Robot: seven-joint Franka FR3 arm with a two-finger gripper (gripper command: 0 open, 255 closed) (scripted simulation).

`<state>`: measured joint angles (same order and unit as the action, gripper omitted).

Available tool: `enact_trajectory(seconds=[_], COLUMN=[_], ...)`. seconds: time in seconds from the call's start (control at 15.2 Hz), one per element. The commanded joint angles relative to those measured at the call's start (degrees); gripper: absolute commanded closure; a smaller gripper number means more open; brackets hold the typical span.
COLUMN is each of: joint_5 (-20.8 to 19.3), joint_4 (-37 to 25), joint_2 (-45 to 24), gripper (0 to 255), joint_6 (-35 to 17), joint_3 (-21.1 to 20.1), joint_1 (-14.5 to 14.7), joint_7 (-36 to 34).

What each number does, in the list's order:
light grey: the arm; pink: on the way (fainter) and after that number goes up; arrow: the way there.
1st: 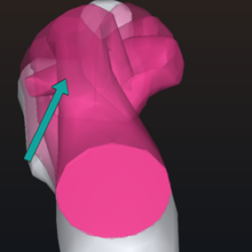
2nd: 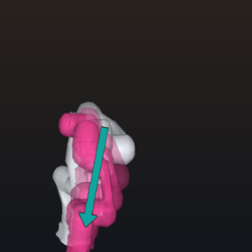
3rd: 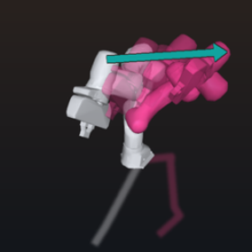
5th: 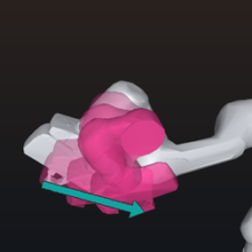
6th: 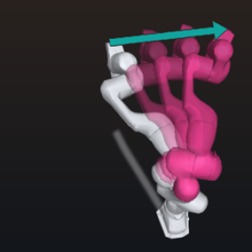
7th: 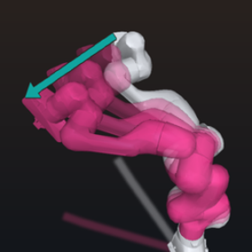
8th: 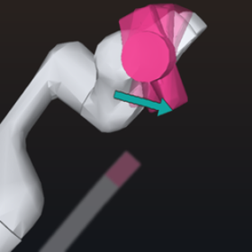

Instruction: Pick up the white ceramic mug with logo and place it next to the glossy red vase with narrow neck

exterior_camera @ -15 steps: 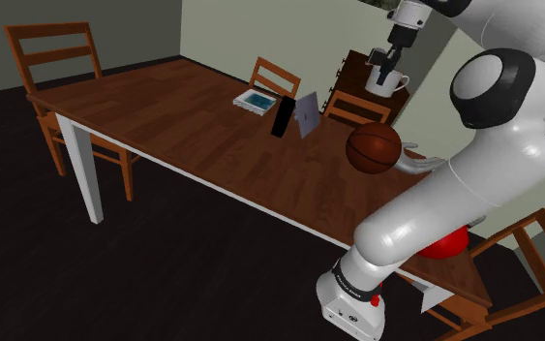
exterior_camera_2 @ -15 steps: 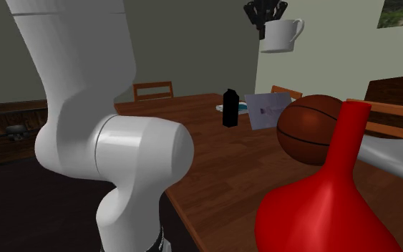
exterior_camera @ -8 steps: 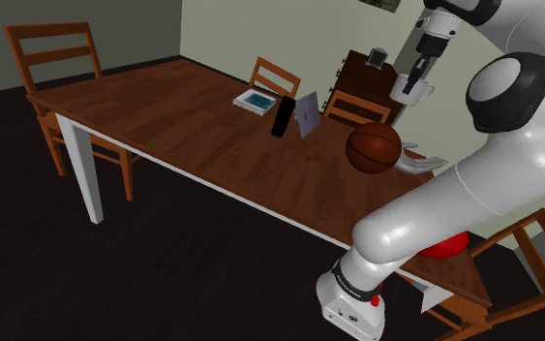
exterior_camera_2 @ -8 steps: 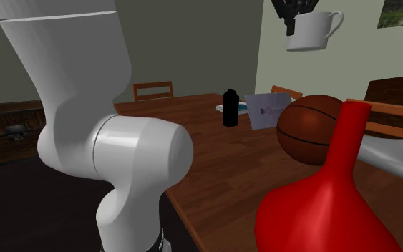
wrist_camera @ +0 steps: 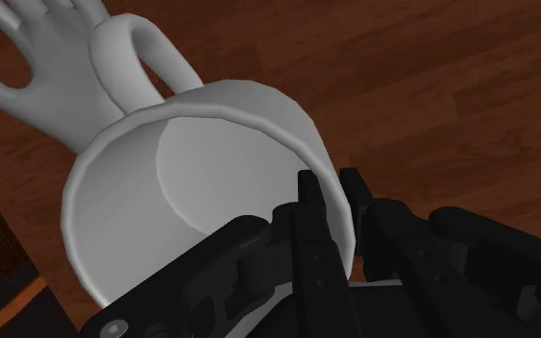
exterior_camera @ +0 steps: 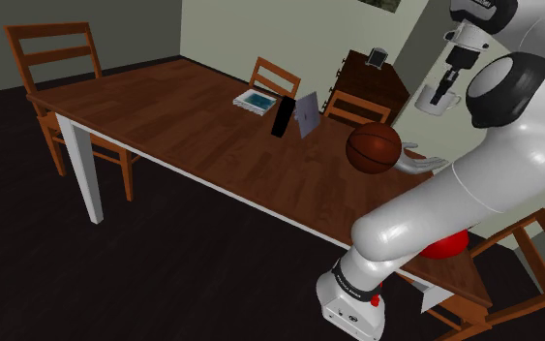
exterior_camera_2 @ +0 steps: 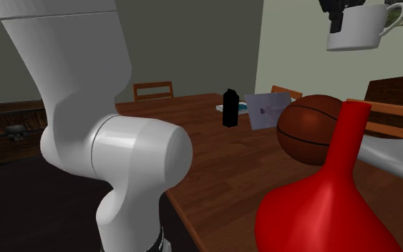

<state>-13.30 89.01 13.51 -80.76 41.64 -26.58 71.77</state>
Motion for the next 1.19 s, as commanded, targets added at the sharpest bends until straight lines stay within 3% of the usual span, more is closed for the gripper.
enact_trajectory(seconds=[0.0,0.53,1.12], joint_5=[-0.1,5.8,1.5], joint_4=[-0.9,-7.7,3.2], joint_2=[-0.3,-8.7,-3.2], gripper=[255,255,255], joint_6=[0.1,-0.9,-8.0], joint_3=[2.2,14.3,11.6], joint_1=[-0.9,-4.5,-4.4], joint_7=[3.3,18.5,14.8])
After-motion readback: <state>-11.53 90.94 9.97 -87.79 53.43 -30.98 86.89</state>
